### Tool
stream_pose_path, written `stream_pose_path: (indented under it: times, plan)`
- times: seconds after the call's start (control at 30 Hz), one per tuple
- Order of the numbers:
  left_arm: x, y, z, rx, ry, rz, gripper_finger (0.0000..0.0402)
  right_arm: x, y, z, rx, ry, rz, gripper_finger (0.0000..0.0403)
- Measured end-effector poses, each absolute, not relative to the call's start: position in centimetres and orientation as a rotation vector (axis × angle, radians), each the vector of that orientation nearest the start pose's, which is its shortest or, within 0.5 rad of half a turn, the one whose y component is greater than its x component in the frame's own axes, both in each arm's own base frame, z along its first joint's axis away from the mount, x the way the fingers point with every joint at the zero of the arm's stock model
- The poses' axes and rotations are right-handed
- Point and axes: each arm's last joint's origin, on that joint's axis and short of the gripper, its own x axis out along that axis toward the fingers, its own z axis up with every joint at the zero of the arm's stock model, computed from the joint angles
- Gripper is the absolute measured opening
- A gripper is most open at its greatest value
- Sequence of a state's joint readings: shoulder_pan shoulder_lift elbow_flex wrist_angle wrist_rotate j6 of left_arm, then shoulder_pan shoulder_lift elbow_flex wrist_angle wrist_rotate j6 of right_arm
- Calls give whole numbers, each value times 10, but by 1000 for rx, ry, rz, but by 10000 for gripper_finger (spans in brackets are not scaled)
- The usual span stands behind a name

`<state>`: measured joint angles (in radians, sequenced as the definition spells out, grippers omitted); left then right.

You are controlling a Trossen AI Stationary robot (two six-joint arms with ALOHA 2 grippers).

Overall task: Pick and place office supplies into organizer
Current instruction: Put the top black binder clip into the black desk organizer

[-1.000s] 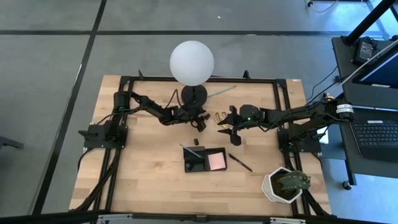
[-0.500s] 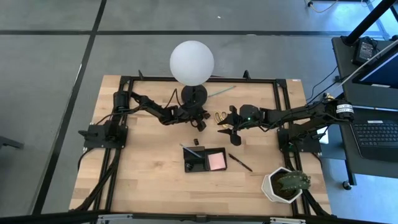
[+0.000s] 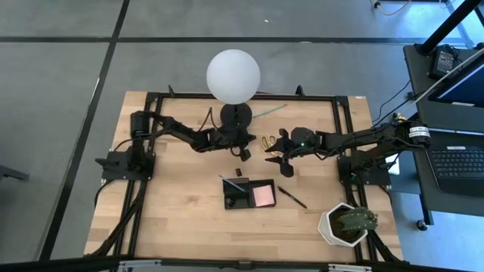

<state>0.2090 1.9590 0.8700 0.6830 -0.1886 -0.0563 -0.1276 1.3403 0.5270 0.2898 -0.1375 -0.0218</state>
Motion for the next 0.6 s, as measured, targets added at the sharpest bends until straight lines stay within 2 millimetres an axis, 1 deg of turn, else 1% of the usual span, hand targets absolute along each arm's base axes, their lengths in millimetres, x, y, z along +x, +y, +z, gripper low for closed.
stream_pose_path:
  times: [0.17,0.27,0.37,0.43,0.5,0.6]
  plan:
    - [364,61,166,31,304,335,2,251,-28,172,73,563,9,171]
    - [358,38,192,84,280,266,2,250,-29,169,67,597,-38,171]
    - [350,7,213,130,267,179,2,247,-31,166,88,636,-110,171]
    - [345,-15,225,139,245,112,2,246,-32,165,96,653,-145,171]
    - [339,-38,231,146,242,44,2,245,-32,163,109,667,-162,171]
    - [331,-74,231,165,259,-62,2,245,-32,163,109,669,-164,171]
